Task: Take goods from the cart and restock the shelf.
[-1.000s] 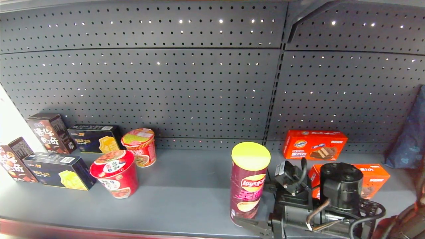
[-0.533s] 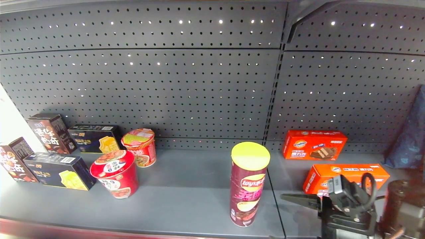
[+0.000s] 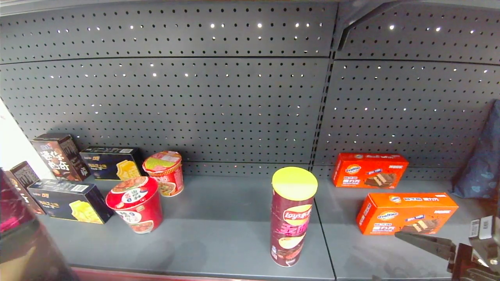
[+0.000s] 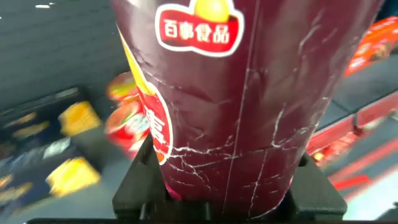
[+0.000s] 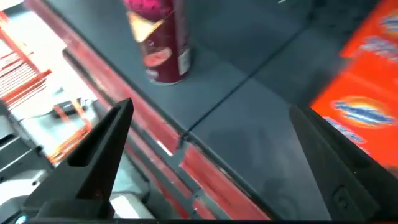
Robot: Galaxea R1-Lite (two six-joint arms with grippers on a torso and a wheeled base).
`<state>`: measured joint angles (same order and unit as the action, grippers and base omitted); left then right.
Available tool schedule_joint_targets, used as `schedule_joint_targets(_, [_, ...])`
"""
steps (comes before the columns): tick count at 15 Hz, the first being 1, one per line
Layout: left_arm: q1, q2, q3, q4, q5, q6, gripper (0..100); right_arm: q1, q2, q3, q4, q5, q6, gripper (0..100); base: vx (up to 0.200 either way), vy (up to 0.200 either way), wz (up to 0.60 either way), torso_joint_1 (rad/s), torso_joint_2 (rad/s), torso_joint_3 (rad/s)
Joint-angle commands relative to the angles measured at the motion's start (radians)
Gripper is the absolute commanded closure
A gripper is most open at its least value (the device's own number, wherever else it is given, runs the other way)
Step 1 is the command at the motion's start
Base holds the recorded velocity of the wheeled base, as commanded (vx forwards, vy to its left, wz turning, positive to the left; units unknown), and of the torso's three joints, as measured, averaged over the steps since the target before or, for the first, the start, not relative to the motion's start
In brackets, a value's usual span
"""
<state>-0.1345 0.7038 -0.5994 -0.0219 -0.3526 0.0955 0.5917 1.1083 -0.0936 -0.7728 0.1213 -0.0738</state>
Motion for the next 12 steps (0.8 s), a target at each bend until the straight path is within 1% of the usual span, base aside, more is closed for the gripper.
schedule_joint_targets(1, [-0.027,0.312,-0.022,-0.159,-0.059,0.003,100,0.002,-0.194,-0.041,0.109,-0.061,-0.001,0,0.0,0.0,0.0,0.0,0.0,0.0])
schedule_joint_targets(2, [-0.065,0.441,-0.022,-0.308,-0.094,-0.005,100,0.002,-0.266,-0.055,0.198,-0.095,-0.004,0,0.0,0.0,0.0,0.0,0.0,0.0])
schedule_joint_targets(3, [-0.077,0.545,-0.031,-0.426,-0.123,-0.033,100,-0.003,-0.318,-0.055,0.254,-0.123,-0.017,0,0.0,0.0,0.0,0.0,0.0,0.0])
schedule_joint_targets(4, [-0.096,0.615,-0.043,-0.504,-0.134,-0.045,100,-0.006,-0.351,-0.051,0.28,-0.146,-0.021,0,0.0,0.0,0.0,0.0,0.0,0.0])
schedule_joint_targets(5, [-0.129,0.729,-0.083,-0.601,-0.132,-0.045,100,-0.009,-0.404,-0.043,0.3,-0.186,-0.02,0,0.0,0.0,0.0,0.0,0.0,0.0])
schedule_joint_targets(6, [-0.143,0.822,-0.129,-0.65,-0.135,-0.039,100,-0.012,-0.444,-0.037,0.311,-0.223,-0.017,0,0.0,0.0,0.0,0.0,0.0,0.0])
schedule_joint_targets(7, [-0.149,0.888,-0.166,-0.678,-0.137,-0.028,100,-0.018,-0.473,-0.032,0.322,-0.247,-0.015,0,0.0,0.0,0.0,0.0,0.0,0.0])
schedule_joint_targets(8, [-0.171,0.968,-0.217,-0.719,-0.148,-0.025,100,-0.033,-0.507,-0.028,0.342,-0.269,-0.014,0,0.0,0.0,0.0,0.0,0.0,0.0])
schedule_joint_targets(9, [-0.197,1.077,-0.287,-0.802,-0.2,-0.031,100,-0.053,-0.555,-0.023,0.385,-0.27,-0.012,0,0.0,0.0,0.0,0.0,0.0,0.0])
schedule_joint_targets(10, [-0.214,1.145,-0.326,-0.852,-0.241,-0.033,100,-0.058,-0.581,-0.02,0.406,-0.27,-0.006,0,0.0,0.0,0.0,0.0,0.0,0.0])
schedule_joint_targets(11, [-0.237,1.221,-0.373,-0.9,-0.272,-0.034,100,-0.059,-0.611,-0.012,0.426,-0.272,0.009,0,0.0,0.0,0.0,0.0,0.0,0.0])
schedule_joint_targets(12, [-0.26,1.272,-0.41,-0.915,-0.275,-0.036,100,-0.059,-0.631,-0.006,0.435,-0.275,0.017,0,0.0,0.0,0.0,0.0,0.0,0.0])
